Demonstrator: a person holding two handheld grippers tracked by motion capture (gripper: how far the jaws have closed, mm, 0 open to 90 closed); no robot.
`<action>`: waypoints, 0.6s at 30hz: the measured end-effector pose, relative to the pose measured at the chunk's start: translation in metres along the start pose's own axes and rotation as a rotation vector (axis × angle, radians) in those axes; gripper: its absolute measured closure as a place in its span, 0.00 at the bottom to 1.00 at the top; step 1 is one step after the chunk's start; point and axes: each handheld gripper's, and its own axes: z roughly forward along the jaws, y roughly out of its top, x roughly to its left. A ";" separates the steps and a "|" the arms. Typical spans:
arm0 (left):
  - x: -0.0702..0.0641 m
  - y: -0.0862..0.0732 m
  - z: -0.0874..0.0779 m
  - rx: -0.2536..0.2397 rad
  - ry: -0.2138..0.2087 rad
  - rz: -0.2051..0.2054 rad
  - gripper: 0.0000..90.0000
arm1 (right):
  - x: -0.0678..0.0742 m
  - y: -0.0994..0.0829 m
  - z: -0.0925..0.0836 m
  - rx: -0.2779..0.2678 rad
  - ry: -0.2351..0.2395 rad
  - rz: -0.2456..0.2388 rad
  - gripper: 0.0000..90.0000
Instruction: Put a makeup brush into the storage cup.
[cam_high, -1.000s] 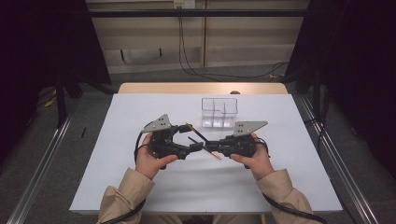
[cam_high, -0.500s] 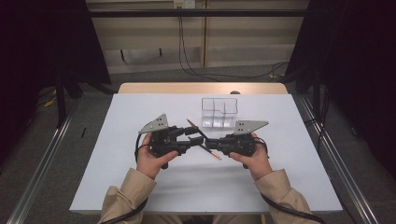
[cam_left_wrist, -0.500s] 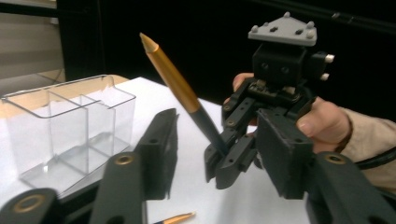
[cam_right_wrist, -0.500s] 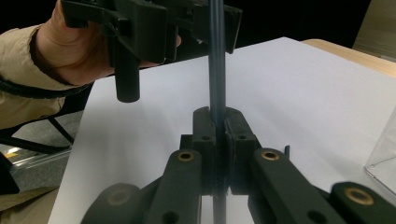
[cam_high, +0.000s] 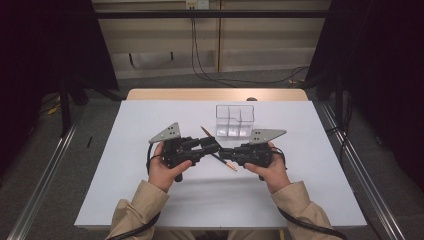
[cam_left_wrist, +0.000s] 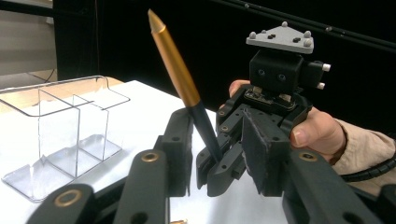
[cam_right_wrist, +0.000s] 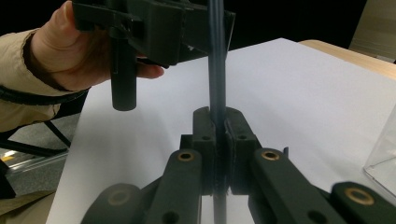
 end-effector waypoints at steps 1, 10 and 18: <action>0.000 0.000 0.000 0.000 -0.002 -0.006 0.74 | 0.000 0.000 0.001 -0.001 0.001 0.001 0.94; -0.001 -0.004 0.005 0.024 -0.003 -0.017 0.83 | 0.003 -0.001 0.005 0.009 0.006 -0.006 0.94; -0.003 -0.007 0.012 0.036 -0.014 -0.019 0.85 | 0.003 0.000 0.007 0.010 0.009 -0.006 0.94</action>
